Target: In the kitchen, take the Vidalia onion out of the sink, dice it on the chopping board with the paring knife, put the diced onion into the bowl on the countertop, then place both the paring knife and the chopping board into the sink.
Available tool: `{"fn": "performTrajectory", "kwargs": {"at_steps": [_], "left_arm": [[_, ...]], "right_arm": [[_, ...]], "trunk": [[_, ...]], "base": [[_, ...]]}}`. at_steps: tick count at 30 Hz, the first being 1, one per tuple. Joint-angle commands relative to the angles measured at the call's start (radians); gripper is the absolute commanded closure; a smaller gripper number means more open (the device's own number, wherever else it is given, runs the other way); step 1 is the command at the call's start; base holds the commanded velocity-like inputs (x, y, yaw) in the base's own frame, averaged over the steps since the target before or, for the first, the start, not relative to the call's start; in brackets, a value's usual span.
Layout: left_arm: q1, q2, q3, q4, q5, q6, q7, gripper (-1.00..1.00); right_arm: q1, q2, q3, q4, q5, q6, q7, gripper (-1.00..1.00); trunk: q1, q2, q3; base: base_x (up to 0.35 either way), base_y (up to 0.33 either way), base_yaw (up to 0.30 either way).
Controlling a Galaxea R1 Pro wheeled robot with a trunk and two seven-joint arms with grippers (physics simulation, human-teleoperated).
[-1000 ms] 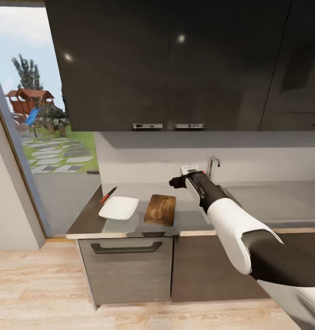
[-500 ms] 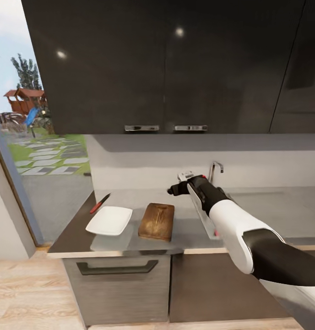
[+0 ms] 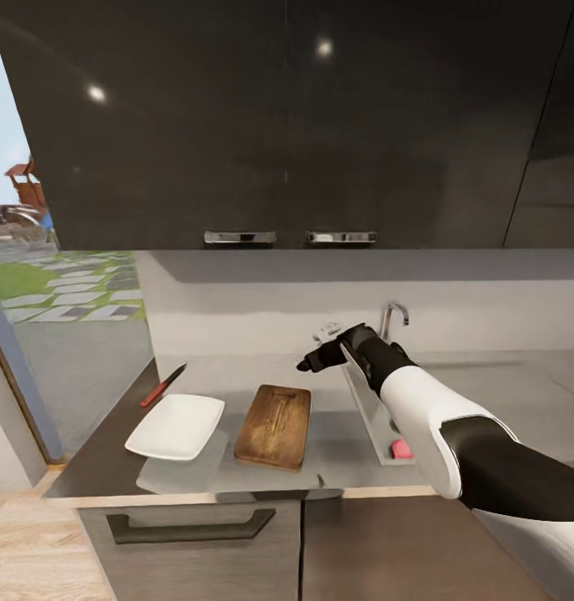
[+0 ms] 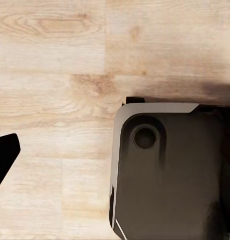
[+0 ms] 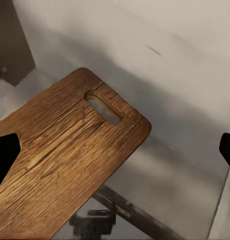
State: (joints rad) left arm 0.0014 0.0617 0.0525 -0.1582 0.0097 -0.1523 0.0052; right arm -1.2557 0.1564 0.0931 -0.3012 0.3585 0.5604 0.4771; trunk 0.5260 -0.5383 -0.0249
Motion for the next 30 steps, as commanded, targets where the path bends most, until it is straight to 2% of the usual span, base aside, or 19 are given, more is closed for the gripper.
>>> {"fn": "performTrajectory", "kwargs": {"at_steps": [1,4,11,19,26,30], "left_arm": [[0.0,0.0,0.005,-0.001,0.001,-0.001,-0.001,-1.0],[0.0,0.0,0.005,-0.001,0.001,-0.001,-0.001,-1.0],[0.0,0.0,0.004,-0.001,0.001,0.0,-0.001,-1.0],[0.0,0.0,0.004,-0.001,0.001,0.0,-0.001,-1.0],[0.0,0.003,0.003,-0.001,0.001,-0.003,-0.003,-1.0],[0.0,0.006,0.003,0.0,0.001,-0.002,-0.007,-1.0]], "right_arm": [[-0.001,0.0,0.002,0.0,0.024,0.003,0.028,-1.0],[-0.001,0.0,0.002,0.012,0.045,0.003,0.07,-1.0],[-0.001,0.0,0.002,0.018,0.052,0.002,0.123,-1.0],[-0.001,-0.001,0.002,0.019,0.053,0.001,0.134,-1.0],[-0.001,0.0,0.002,0.056,0.053,-0.056,0.136,-1.0],[0.0,0.0,0.002,0.064,0.052,-0.063,0.137,-1.0]], "trunk": [[0.001,-0.002,-0.002],[0.001,-0.002,-0.002],[0.001,-0.002,-0.002],[0.001,-0.002,-0.002],[0.001,-0.002,-0.002],[0.001,-0.002,-0.002]], "base": [[0.132,-0.006,0.0],[0.113,-0.003,0.0],[0.033,0.0,0.0],[0.056,-0.034,0.0],[0.246,-0.107,0.0],[0.302,-0.058,0.0]]}}
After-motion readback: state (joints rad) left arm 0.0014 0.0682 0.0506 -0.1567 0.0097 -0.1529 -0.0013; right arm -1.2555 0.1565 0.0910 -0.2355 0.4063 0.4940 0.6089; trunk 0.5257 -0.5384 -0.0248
